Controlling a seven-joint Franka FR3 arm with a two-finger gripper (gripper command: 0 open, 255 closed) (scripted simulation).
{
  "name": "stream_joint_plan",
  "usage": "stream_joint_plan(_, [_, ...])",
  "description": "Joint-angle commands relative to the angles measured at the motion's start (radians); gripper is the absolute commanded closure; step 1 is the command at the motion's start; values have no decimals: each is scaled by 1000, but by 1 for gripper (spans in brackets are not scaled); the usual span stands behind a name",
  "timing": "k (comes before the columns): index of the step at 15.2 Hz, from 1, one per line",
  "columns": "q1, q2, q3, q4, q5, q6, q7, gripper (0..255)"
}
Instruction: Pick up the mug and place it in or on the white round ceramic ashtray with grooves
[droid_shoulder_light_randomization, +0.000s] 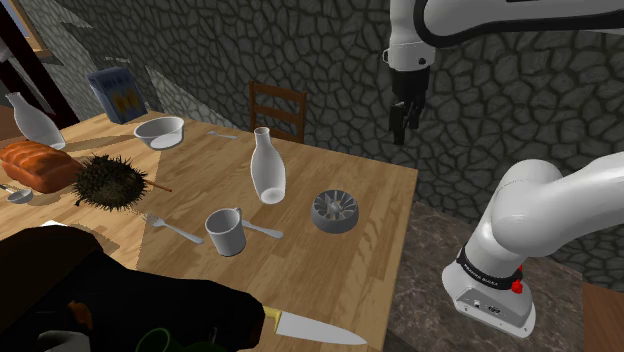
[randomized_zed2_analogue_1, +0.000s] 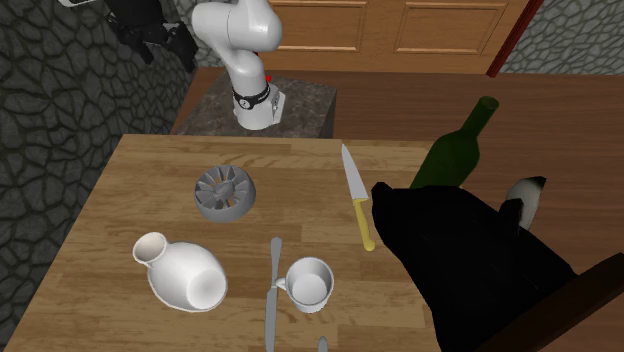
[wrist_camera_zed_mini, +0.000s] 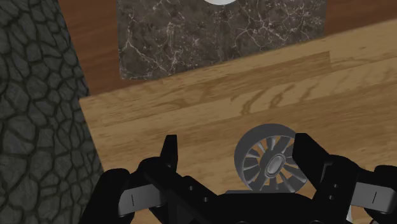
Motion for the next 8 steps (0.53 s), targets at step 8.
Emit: stream_joint_plan(8, [50, 163, 118, 34, 82, 143, 132, 0])
